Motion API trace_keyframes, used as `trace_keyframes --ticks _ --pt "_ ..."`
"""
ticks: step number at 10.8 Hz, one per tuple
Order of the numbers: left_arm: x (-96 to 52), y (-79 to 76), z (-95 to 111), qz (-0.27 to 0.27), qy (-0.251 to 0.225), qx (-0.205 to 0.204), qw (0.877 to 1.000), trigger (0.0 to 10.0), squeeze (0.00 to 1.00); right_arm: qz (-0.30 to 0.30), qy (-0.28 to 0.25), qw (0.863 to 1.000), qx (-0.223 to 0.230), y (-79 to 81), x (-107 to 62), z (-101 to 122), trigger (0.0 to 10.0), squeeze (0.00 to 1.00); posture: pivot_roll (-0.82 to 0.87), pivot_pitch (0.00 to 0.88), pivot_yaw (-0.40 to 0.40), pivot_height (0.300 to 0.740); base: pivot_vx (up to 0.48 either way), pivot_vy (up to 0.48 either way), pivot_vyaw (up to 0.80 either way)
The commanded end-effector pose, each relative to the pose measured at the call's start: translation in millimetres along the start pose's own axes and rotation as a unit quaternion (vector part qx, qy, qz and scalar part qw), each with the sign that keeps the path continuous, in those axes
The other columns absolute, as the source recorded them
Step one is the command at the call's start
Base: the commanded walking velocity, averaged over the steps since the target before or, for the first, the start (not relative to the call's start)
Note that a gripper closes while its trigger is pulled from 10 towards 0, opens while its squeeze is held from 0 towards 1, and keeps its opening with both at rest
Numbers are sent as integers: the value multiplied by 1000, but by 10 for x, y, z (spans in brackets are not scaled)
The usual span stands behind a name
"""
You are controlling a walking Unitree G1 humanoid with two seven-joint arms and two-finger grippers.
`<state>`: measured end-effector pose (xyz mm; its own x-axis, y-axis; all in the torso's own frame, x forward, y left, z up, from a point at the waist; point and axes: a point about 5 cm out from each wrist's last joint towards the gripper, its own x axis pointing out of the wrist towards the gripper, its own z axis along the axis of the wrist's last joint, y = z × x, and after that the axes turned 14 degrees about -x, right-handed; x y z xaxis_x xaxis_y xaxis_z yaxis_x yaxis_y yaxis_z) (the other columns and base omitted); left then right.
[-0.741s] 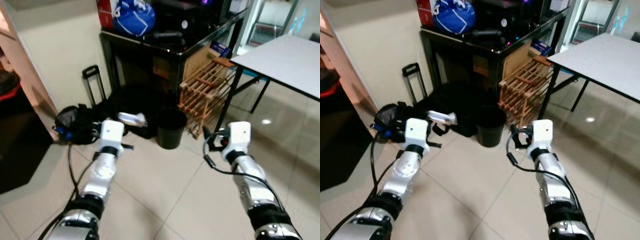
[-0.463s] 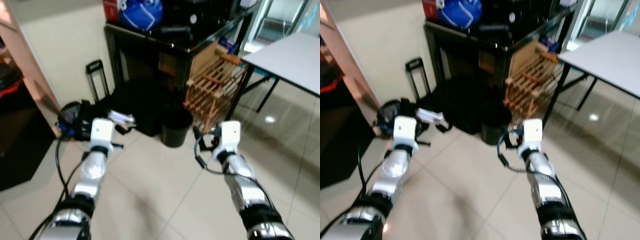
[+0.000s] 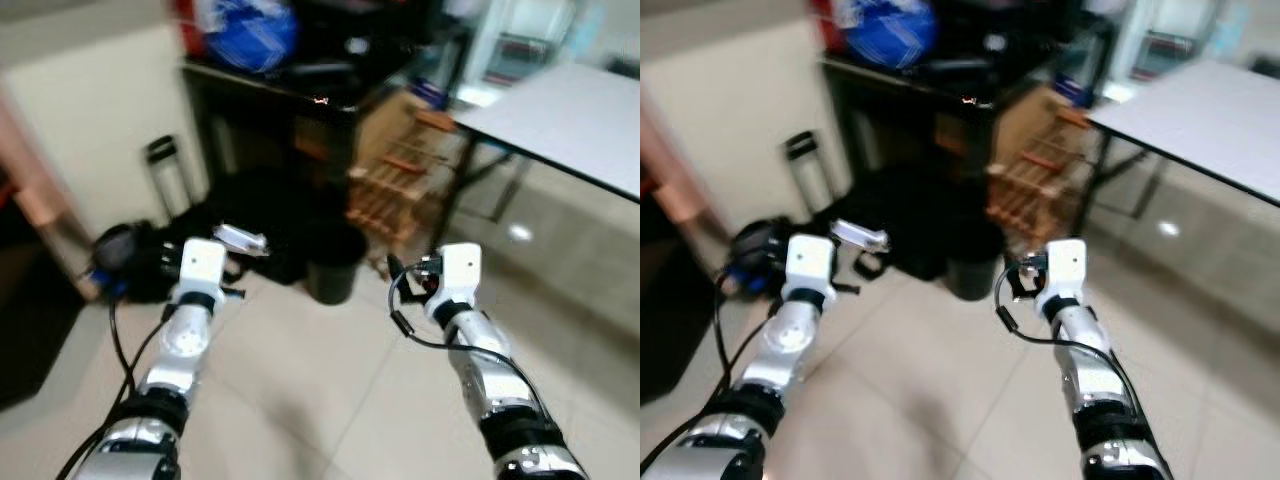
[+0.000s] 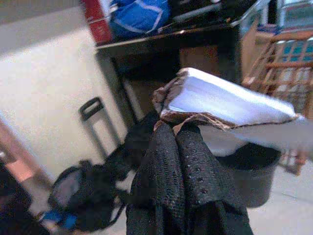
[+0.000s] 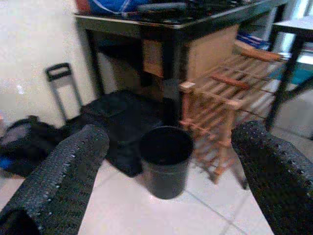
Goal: Picking trash to rubbish bin
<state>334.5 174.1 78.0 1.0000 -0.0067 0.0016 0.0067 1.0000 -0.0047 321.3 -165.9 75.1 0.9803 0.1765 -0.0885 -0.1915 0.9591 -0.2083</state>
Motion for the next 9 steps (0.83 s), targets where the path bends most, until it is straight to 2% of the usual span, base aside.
trace_keyframes --ticks 1,9 --pt "-3 -32 -22 -7 7 5 1000 10000 0 -8 -4 1000 3 -33 7 21 10000 0 0 23 24 740 330 0 0" --pt "9 -28 -10 -7 7 8 1000 10000 0 -9 -4 1000 4 -18 14 26 10000 0 3 22 27 740 330 0 0"
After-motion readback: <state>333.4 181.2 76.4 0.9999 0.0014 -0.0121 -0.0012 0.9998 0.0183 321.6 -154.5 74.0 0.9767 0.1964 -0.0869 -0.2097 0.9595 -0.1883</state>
